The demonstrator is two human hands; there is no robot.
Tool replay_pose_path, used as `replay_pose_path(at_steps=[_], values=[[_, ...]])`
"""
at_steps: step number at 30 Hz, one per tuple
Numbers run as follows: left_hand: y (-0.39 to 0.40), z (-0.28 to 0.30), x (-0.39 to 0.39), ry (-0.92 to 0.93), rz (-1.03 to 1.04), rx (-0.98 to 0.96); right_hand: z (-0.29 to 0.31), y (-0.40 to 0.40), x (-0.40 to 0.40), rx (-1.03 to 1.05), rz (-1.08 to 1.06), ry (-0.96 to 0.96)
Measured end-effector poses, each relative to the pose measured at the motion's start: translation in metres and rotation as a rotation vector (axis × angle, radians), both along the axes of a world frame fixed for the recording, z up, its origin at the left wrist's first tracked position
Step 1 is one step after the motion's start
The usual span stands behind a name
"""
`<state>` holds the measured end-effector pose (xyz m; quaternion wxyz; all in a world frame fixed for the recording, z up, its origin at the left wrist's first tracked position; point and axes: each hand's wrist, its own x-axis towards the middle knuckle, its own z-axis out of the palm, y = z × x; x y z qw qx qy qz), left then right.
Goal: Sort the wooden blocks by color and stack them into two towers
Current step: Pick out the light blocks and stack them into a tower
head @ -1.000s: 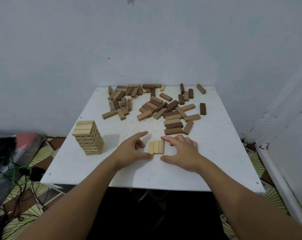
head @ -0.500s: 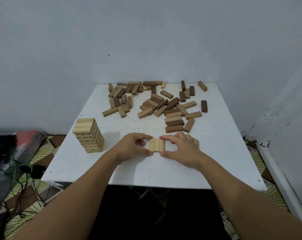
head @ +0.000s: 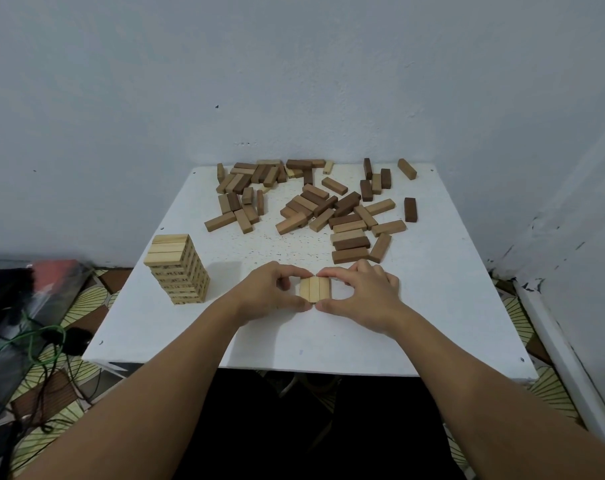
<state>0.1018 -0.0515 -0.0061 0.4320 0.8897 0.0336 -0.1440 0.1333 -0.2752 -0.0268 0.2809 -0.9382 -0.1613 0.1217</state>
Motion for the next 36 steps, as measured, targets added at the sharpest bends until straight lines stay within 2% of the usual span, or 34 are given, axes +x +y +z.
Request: replay_pose_path(at_steps=[6, 10, 16, 22, 27, 31, 36], values=[[-0.003, -0.001, -0.003, -0.051, -0.019, 0.007, 0.0, -0.003, -0.005, 0.045, 0.013, -0.05], [-0.007, 0.015, -0.002, -0.125, -0.057, 0.018, 0.009, -0.007, -0.008, 0.184, 0.014, -0.069], [-0.004, 0.081, 0.007, -0.291, -0.077, 0.095, 0.059, -0.001, 0.004, 0.387, 0.006, -0.2], [0.021, 0.144, 0.001, -0.38, -0.067, 0.136, 0.111, 0.028, 0.012, 0.415, 0.061, -0.268], [0.06, 0.167, -0.018, -0.381, -0.06, 0.141, 0.133, 0.067, 0.001, 0.424, 0.109, -0.313], [0.092, 0.176, -0.036, -0.375, -0.024, 0.228, 0.14, 0.103, -0.009, 0.447, 0.155, -0.298], [0.144, 0.175, -0.054, -0.273, 0.06, 0.214, 0.139, 0.155, -0.016, 0.405, 0.213, -0.258]])
